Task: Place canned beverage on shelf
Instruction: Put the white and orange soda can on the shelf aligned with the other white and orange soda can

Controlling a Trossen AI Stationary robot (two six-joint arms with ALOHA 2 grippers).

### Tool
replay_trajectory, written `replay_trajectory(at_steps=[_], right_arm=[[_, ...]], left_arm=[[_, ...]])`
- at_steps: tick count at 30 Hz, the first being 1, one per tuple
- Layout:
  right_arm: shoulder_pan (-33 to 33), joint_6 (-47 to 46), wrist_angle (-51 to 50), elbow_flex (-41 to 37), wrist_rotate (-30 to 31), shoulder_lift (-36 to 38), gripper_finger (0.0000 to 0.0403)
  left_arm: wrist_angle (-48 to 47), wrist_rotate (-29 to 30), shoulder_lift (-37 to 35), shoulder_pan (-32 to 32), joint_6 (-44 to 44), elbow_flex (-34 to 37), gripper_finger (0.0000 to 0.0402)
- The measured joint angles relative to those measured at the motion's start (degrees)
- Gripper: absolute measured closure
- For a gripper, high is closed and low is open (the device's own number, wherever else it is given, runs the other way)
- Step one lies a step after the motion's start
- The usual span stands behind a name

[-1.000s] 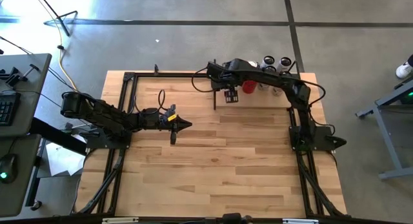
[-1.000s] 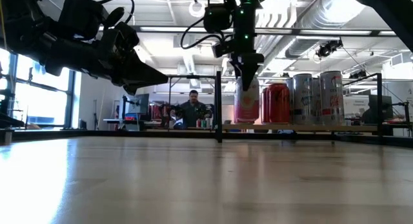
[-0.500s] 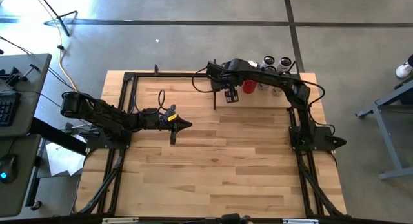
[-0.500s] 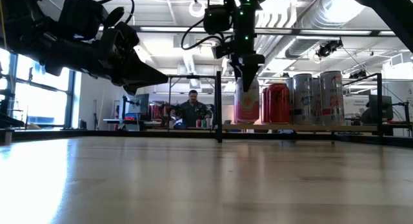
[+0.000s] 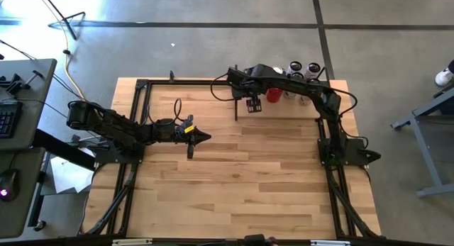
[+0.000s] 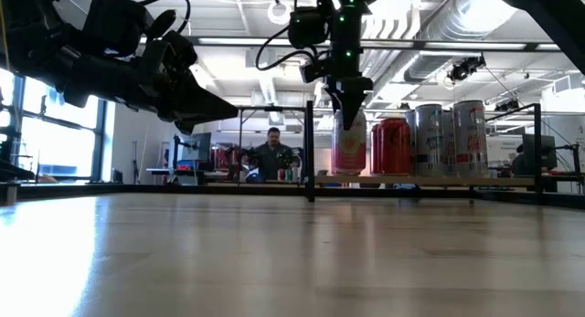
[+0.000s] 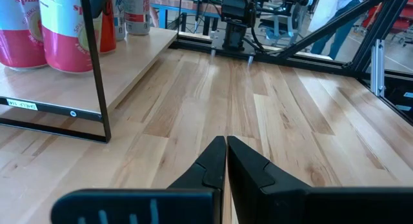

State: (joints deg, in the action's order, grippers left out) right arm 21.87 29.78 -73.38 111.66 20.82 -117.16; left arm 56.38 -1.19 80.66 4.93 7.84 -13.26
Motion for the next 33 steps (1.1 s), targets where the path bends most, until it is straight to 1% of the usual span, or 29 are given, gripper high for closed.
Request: replay_trajectory(at_steps=[11,16,20,26,31,33], right_arm=[[0.0,1.8,-2.0,0.0,0.0,0.0,0.0119],[0.3,2.0,-2.0,0.0,0.0,0.0,0.0098],[0.3,1.2,-0.8,0.0,1.5,0.1,0.0082],[0.3,1.2,0.4,0.0,1.7,0.1,0.0082],[-0.3,1.3,-0.9,0.1,3.5,0.2,0.0082],[-0.9,1.2,-2.5,1.3,4.4,0.2,0.0082]], left_arm=[[0.0,0.0,0.0,0.0,0.0,0.0,0.0394],[0.0,0.0,0.0,0.0,0.0,0.0,0.0394],[0.0,0.0,0.0,0.0,0.0,0.0,0.0394],[0.0,-0.1,0.0,0.0,0.1,0.0,0.0394],[0.0,-0.1,0.0,0.0,0.1,0.0,0.0394],[0.0,-0.1,0.0,0.0,0.1,0.0,0.0394]])
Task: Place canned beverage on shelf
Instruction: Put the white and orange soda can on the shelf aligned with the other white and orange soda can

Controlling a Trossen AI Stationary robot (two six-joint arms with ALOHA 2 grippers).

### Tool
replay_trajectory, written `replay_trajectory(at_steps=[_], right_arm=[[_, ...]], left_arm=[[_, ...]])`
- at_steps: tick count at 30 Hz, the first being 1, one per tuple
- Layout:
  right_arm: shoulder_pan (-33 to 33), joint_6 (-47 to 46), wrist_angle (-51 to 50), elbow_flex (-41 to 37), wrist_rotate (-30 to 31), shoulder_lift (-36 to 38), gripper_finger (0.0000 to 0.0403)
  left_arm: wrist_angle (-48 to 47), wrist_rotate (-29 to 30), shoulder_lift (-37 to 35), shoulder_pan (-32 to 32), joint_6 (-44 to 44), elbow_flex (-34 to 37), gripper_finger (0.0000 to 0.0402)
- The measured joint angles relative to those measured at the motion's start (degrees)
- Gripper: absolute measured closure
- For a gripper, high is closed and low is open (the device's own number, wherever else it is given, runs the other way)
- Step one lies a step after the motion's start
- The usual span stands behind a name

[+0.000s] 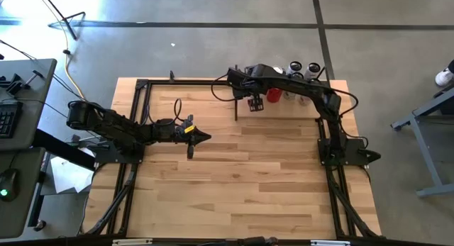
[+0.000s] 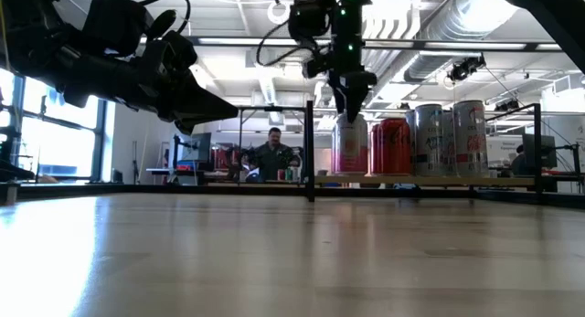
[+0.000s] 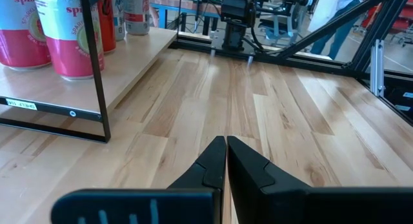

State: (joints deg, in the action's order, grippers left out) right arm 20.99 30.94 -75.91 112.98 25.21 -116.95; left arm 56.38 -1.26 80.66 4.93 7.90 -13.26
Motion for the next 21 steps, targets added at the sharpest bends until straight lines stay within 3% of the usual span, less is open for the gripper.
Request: replay_trajectory(at_steps=[7,14,18,21], right_arm=[[-3.4,-7.2,-5.9,8.1,1.1,0.1,0.0082],[-6.0,-21.8,-12.3,13.7,-4.6,0.2,0.0085],[-7.1,-27.8,-8.8,8.7,1.0,0.2,0.0125],[-7.9,-28.6,-4.3,1.4,2.3,0.7,0.0193]], left_arm=[[0.0,0.0,0.0,0.0,0.0,0.0,0.0394],[0.0,0.0,0.0,0.0,-0.1,0.0,0.0394],[0.0,0.3,0.0,0.0,-0.1,0.0,0.0394],[0.0,0.4,0.0,0.0,-0.1,0.0,0.0394]])
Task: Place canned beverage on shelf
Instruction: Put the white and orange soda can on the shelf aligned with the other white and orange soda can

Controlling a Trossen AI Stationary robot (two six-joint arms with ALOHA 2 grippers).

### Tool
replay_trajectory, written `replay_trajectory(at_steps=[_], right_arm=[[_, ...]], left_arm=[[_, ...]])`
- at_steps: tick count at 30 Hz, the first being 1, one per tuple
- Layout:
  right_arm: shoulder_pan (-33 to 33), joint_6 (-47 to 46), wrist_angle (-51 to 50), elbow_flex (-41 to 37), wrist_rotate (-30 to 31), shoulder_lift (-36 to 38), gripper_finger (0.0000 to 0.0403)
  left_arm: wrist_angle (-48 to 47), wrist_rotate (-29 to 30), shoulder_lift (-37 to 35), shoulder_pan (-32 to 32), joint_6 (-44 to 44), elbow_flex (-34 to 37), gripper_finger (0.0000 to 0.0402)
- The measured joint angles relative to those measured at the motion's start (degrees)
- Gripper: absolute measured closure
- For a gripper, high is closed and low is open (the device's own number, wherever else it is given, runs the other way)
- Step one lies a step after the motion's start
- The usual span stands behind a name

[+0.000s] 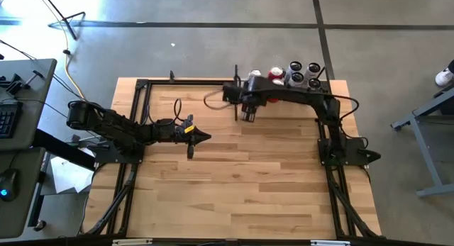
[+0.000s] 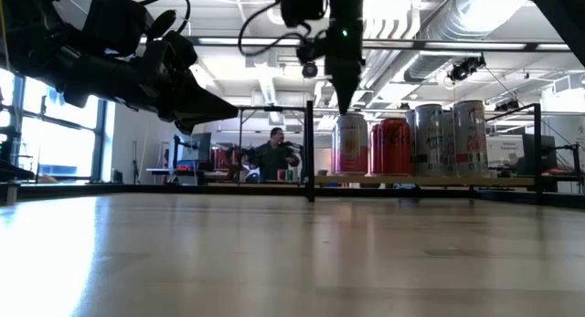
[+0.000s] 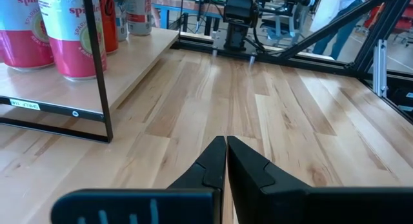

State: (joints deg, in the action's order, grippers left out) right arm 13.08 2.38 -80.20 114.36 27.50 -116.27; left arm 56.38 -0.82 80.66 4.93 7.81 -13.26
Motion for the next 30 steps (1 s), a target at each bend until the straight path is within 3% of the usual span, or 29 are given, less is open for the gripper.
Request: replay_trajectory(at_steps=[5,6,13,18,24,30], right_arm=[[-3.2,0.0,8.9,-12.5,0.8,6.4,0.0364],[-3.7,0.0,11.6,-15.2,0.9,8.7,0.0383],[-2.3,-1.5,38.9,-40.0,0.7,24.8,0.0391],[1.5,-0.5,55.9,-53.9,-3.0,30.4,0.0397],[6.2,0.6,67.1,-61.0,-5.7,30.9,0.0401],[8.9,1.1,69.3,-62.4,-6.7,30.9,0.0402]], left_arm=[[0.1,0.0,0.0,-0.1,-0.5,0.0,0.0394],[0.1,0.0,0.0,-0.1,-0.5,0.0,0.0394],[0.2,0.1,0.0,-0.1,-0.2,0.0,0.0394],[0.5,0.2,0.0,-0.1,0.0,0.0,0.0394],[0.5,0.2,0.0,-0.1,0.0,0.0,0.0394],[0.5,0.2,0.0,-0.1,-0.4,0.0,0.0394]])
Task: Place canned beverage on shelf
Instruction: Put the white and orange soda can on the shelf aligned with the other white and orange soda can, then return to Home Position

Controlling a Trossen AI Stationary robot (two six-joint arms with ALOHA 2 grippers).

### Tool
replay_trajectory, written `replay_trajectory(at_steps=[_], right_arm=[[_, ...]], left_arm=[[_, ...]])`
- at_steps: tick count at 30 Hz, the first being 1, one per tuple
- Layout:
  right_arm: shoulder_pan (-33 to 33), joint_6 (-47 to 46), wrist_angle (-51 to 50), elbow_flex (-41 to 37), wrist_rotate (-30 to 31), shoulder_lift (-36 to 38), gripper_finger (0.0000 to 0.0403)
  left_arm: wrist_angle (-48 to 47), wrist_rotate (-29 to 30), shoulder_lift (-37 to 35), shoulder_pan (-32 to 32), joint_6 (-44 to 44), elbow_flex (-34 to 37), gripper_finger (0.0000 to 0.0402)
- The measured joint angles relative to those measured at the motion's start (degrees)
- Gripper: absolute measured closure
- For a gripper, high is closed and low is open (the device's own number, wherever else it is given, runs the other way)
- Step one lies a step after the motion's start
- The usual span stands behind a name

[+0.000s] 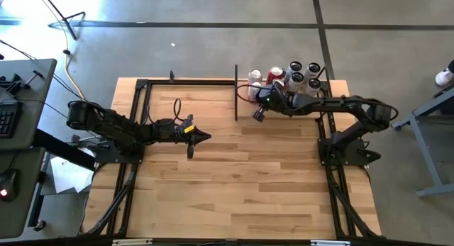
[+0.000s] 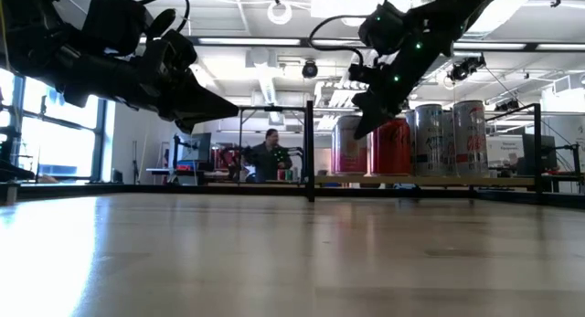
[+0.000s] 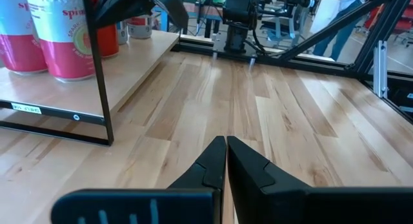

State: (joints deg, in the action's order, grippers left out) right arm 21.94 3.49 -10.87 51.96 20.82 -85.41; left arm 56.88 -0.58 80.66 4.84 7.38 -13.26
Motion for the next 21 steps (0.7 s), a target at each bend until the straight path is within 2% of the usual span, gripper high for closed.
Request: replay_trajectory(at_steps=[9,12,16,18,21], right_arm=[[-0.7,1.7,-0.7,0.0,-0.3,3.3,0.0403],[-3.0,4.3,1.1,-2.0,-3.4,5.9,0.0403],[-6.5,7.2,15.6,-11.0,-7.5,8.2,0.0403],[-8.3,8.3,24.9,-15.8,-8.0,8.9,0.0403],[-11.1,8.6,32.6,-20.4,-8.5,10.0,0.0403]], left_arm=[[0.0,-0.1,0.0,0.0,-0.1,0.1,0.0394],[0.0,-0.6,-1.2,0.0,-0.7,1.0,0.0394],[-0.2,-0.7,-4.8,0.0,-1.8,3.6,0.0394],[-0.1,-0.7,-7.1,0.0,-2.5,4.4,0.0394],[-0.6,-0.7,-10.5,0.0,-3.5,5.3,0.0394]])
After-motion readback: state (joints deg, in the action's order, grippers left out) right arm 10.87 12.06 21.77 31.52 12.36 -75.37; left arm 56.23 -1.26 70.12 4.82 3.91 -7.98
